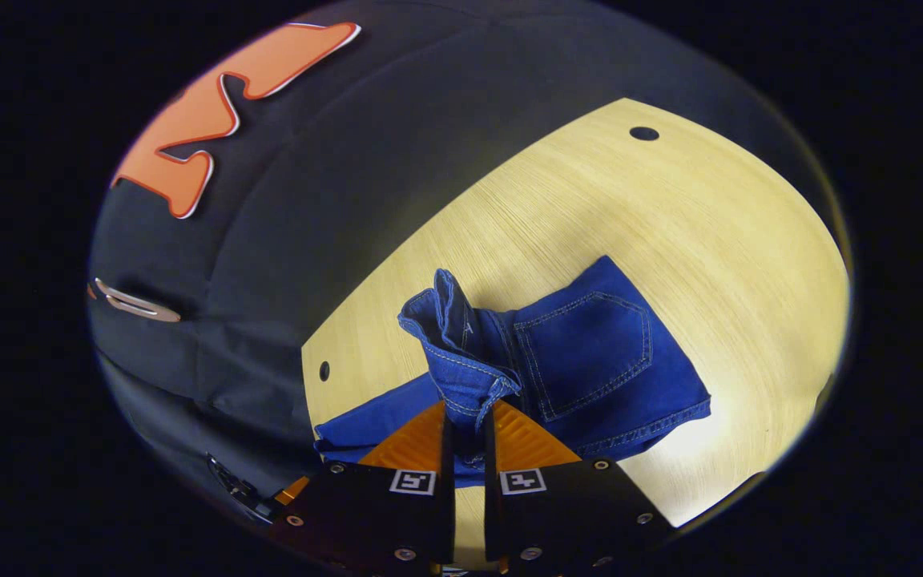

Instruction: Grasp the waist and the cuffs of the jeans and fold them to make the two legs overlap; first hold the waist and fold one-third of the jeans toward the cuffs, then hold the cuffs and fold the remaining one-third in the same direction to finish folding.

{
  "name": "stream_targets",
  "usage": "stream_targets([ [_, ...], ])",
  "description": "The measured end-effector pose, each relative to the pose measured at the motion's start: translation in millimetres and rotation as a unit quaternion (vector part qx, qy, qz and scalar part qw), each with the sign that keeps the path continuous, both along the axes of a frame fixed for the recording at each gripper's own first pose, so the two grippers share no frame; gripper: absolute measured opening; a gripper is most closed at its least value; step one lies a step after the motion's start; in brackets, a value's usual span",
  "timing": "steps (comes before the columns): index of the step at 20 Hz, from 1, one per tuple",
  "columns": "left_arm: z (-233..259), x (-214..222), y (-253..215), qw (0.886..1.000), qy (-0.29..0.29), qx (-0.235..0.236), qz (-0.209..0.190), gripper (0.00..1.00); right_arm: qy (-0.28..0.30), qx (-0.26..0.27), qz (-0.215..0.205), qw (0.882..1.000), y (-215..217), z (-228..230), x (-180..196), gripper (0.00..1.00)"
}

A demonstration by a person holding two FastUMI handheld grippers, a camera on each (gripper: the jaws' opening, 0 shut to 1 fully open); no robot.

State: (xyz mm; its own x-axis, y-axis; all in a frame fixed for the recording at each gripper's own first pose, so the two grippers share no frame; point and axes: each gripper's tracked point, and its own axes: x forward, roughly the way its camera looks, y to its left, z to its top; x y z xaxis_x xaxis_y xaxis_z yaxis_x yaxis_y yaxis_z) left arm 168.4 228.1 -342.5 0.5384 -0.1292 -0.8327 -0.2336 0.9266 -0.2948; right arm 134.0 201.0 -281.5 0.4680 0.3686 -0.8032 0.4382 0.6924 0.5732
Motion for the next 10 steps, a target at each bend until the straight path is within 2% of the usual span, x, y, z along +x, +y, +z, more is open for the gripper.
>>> stream_targets([
  [1, 0.1, 0.0, -0.7, 1.0, 0.002, -0.003, 0.001, 0.98, 0.005, 0.018, 0.0, 1.0, 9.4, 0.3, 0.7, 0.27],
  [2, -0.1, -0.6, -0.7, 1.0, 0.004, -0.004, 0.0, 0.98, 0.006, 0.032, 0.0, 0.999, 20.1, 0.9, 0.0, 0.3],
  [3, -0.5, -0.4, -1.1, 1.0, 0.007, -0.006, 0.0, 0.98, 0.004, 0.04, -0.004, 0.999, 22.1, 6.7, 0.5, 0.39],
  [7, -2.5, -3.4, -4.9, 0.999, 0.024, -0.031, 0.014, 0.98, 0.003, 0.038, -0.014, 0.999, 25.3, 4.7, 5.1, 0.68],
  [10, -4.0, -6.4, -8.9, 0.997, 0.037, -0.063, 0.036, 0.98, -0.008, 0.026, -0.015, 1.0, 15.2, 10.6, 4.0, 0.75],
])
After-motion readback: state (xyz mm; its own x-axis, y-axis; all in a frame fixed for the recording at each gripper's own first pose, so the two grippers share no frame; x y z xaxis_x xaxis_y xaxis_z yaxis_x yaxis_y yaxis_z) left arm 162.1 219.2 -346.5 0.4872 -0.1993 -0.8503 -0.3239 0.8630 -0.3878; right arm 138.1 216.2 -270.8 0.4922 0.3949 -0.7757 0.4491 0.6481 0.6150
